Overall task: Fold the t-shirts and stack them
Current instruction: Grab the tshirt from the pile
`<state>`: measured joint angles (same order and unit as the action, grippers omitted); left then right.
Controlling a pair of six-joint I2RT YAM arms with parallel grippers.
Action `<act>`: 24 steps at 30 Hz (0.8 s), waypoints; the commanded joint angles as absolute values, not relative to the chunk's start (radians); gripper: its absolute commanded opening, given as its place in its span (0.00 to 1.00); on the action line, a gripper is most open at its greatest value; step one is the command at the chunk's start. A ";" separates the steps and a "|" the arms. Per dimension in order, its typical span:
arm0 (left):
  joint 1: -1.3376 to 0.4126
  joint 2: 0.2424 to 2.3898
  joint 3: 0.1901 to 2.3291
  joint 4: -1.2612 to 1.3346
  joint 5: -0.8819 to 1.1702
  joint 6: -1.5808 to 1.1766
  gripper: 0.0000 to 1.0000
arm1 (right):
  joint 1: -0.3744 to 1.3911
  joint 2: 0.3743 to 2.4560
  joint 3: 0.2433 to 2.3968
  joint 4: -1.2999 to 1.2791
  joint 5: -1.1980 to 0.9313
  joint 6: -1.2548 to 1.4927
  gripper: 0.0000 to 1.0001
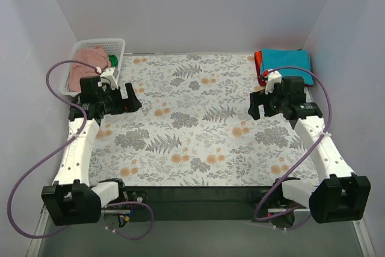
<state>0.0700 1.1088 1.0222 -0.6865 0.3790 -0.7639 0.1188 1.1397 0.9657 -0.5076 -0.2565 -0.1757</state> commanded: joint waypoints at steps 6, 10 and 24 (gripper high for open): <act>0.077 1.467 1.521 -0.836 0.290 -0.713 0.98 | 0.115 1.199 1.023 -0.483 -0.255 -0.178 0.98; 0.103 1.748 1.982 -0.955 0.241 -0.709 0.98 | 0.113 1.253 1.061 -0.494 -0.226 -0.141 0.98; 0.328 2.189 2.288 -0.667 0.146 -0.796 0.98 | 0.107 1.362 1.127 -0.531 -0.267 -0.164 0.98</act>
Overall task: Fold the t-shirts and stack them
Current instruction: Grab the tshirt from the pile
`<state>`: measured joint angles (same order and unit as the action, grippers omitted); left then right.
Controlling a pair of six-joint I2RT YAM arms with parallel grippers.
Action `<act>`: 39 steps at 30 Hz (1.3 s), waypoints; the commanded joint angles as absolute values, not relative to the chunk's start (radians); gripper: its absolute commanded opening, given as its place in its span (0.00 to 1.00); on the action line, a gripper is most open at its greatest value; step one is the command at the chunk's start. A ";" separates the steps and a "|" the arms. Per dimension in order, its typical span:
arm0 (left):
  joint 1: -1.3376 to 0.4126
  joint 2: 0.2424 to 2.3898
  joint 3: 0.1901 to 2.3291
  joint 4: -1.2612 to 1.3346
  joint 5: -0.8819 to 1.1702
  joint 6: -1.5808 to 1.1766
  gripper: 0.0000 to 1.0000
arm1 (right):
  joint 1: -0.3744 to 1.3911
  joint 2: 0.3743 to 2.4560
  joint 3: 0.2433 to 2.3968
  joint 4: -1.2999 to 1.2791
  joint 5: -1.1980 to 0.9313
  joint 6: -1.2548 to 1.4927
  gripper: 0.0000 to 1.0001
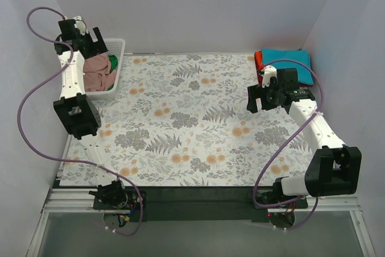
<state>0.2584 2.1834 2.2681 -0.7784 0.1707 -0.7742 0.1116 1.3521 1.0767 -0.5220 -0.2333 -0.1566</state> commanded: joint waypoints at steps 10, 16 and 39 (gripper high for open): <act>0.396 2.301 2.148 -0.583 0.149 -0.666 0.88 | 0.104 1.443 1.132 -0.543 -0.302 -0.173 0.98; 0.396 2.384 2.167 -0.566 0.065 -0.681 0.87 | 0.101 1.453 1.134 -0.549 -0.311 -0.179 0.98; 0.396 2.139 2.316 -0.425 0.093 -0.727 0.00 | 0.098 1.470 1.146 -0.569 -0.347 -0.176 0.98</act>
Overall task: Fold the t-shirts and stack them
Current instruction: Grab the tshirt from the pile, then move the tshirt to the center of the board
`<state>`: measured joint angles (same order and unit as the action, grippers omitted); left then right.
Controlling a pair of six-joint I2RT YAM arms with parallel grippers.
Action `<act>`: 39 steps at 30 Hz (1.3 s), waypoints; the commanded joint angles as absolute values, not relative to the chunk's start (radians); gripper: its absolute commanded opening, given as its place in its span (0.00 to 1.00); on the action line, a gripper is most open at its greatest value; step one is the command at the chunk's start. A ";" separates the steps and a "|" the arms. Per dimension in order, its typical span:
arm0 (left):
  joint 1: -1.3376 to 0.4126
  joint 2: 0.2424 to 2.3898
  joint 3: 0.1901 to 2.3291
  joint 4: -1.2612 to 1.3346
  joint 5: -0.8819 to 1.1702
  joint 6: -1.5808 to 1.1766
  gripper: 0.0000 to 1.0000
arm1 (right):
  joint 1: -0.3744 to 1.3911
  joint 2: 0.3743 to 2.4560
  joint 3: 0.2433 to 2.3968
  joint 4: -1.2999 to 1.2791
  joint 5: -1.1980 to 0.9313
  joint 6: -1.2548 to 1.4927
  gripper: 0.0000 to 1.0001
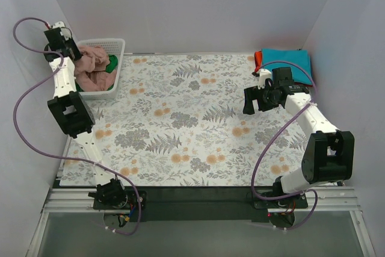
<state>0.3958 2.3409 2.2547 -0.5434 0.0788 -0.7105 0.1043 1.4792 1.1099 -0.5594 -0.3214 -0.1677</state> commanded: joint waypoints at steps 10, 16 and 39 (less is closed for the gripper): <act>0.374 1.977 2.384 -0.334 0.360 -0.879 0.00 | 0.092 1.430 1.146 -0.571 -0.344 -0.186 0.98; 0.247 1.832 2.402 -0.285 0.462 -0.934 0.00 | 0.083 1.420 1.163 -0.584 -0.371 -0.190 0.98; 0.096 1.450 1.622 -0.278 0.928 -1.075 0.93 | -0.046 1.315 1.151 -0.621 -0.406 -0.238 0.98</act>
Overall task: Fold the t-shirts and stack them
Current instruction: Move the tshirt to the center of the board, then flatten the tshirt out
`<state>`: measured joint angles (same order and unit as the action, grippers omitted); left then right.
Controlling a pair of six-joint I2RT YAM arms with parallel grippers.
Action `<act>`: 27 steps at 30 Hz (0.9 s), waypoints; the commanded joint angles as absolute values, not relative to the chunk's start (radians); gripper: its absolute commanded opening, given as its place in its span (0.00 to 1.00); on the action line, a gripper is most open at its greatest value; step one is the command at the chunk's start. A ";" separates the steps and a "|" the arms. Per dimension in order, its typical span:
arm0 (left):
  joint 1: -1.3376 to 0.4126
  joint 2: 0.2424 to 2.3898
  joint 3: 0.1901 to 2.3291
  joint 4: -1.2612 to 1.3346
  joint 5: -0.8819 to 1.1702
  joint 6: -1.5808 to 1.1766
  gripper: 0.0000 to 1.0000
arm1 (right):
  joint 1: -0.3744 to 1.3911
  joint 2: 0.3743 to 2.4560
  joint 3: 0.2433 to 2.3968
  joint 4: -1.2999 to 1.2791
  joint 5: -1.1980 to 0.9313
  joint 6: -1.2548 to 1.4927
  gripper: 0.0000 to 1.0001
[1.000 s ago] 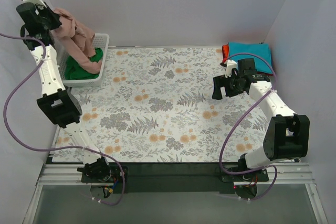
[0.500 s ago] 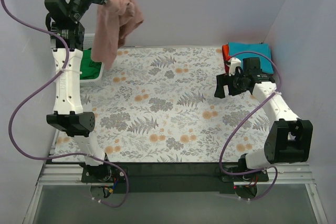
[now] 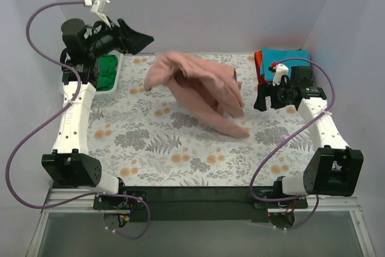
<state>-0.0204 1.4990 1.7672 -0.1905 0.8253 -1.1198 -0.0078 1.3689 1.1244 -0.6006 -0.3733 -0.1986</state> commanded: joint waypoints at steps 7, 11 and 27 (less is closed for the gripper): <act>0.190 1.440 1.347 -0.494 1.003 -0.775 0.96 | -0.051 1.367 1.134 -0.664 -0.402 -0.337 0.98; 0.091 1.471 1.301 -0.695 0.960 -0.488 0.85 | -0.051 1.463 1.143 -0.670 -0.379 -0.360 0.96; -0.256 1.601 1.023 -0.621 0.417 -0.376 0.75 | 0.155 1.690 1.167 -0.755 -0.448 -0.403 0.86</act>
<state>-0.2527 1.5982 1.0473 -0.6609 0.5297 -0.3885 0.0914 1.6756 1.1923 -0.7132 -0.4423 -0.3641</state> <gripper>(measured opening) 0.746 0.853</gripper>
